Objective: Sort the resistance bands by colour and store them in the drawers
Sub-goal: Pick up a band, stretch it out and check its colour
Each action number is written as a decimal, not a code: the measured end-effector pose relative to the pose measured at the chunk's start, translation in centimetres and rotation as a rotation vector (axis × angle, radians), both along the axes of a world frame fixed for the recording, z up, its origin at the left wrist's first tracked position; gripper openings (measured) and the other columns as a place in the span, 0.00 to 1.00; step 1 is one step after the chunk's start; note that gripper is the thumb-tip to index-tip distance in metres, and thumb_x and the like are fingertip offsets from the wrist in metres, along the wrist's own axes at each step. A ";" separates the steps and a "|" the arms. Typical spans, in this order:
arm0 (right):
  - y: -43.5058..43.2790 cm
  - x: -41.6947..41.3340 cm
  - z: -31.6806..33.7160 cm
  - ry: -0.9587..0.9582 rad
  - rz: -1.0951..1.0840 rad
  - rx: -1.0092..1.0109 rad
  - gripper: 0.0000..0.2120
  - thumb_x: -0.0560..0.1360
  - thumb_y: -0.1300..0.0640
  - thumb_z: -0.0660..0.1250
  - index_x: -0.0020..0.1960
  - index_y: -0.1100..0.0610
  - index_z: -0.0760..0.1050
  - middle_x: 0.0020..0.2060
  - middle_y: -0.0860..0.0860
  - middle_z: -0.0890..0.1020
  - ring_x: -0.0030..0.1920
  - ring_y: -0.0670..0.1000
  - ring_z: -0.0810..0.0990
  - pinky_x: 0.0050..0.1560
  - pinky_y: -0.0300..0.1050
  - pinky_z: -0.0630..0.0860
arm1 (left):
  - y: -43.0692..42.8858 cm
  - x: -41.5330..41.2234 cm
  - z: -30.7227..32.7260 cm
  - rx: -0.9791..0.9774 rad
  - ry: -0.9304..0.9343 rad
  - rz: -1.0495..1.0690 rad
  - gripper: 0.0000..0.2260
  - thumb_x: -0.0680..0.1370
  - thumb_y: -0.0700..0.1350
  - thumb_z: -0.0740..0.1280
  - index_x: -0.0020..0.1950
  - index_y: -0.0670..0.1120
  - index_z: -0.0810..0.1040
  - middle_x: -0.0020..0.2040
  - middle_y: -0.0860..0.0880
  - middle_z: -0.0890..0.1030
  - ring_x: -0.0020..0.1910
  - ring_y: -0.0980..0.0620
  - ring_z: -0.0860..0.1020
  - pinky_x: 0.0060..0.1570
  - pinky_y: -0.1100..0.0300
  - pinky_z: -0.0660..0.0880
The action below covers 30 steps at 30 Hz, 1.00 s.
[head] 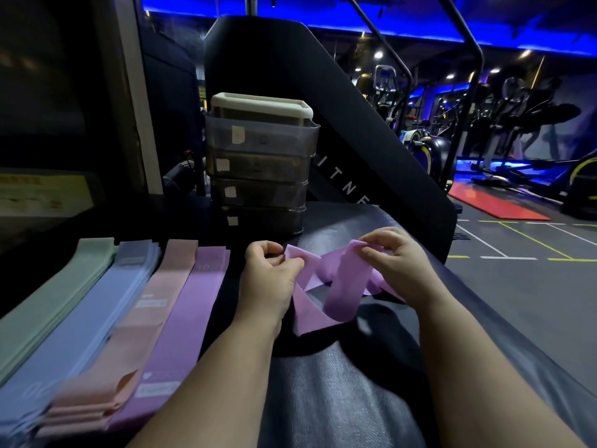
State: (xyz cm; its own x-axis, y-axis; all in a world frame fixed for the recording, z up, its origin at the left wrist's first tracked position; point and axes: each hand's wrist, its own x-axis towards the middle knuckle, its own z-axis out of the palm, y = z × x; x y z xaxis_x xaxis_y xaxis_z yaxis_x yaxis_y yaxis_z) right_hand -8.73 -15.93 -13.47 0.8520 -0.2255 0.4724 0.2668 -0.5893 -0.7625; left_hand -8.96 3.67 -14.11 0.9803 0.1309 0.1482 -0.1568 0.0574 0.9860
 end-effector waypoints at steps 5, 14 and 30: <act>-0.4 -0.3 0.2 -0.035 -0.192 -0.141 0.06 0.72 0.56 0.71 0.40 0.45 0.81 0.34 0.42 0.74 0.38 0.42 0.74 0.39 0.32 0.66 | 0.4 0.2 -0.5 0.106 -0.087 -0.041 0.22 0.74 0.33 0.65 0.61 0.56 0.71 0.47 0.54 0.80 0.43 0.54 0.80 0.46 0.59 0.76; -1.1 -0.6 0.3 0.061 -0.336 -0.160 0.04 0.71 0.51 0.73 0.39 0.42 0.80 0.24 0.46 0.71 0.28 0.46 0.70 0.31 0.39 0.63 | 0.6 0.5 -0.9 0.465 -0.261 0.183 0.10 0.72 0.35 0.68 0.40 0.50 0.82 0.47 0.54 0.74 0.39 0.62 0.74 0.36 0.79 0.67; -3.3 -0.2 0.5 -0.010 -0.231 0.763 0.06 0.73 0.63 0.63 0.43 0.57 0.78 0.35 0.54 0.79 0.34 0.51 0.80 0.31 0.39 0.66 | 0.9 0.7 0.1 -0.248 0.019 0.070 0.10 0.77 0.35 0.62 0.40 0.48 0.77 0.34 0.49 0.79 0.36 0.52 0.78 0.35 0.60 0.74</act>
State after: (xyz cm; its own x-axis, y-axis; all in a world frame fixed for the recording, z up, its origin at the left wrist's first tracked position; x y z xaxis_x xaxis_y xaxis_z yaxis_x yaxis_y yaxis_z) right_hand -8.94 -19.22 -12.97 0.7410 -0.6600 0.1238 0.2105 0.0532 -0.9762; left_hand -8.30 4.52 -14.04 0.9699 0.2286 0.0843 -0.1500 0.2876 0.9459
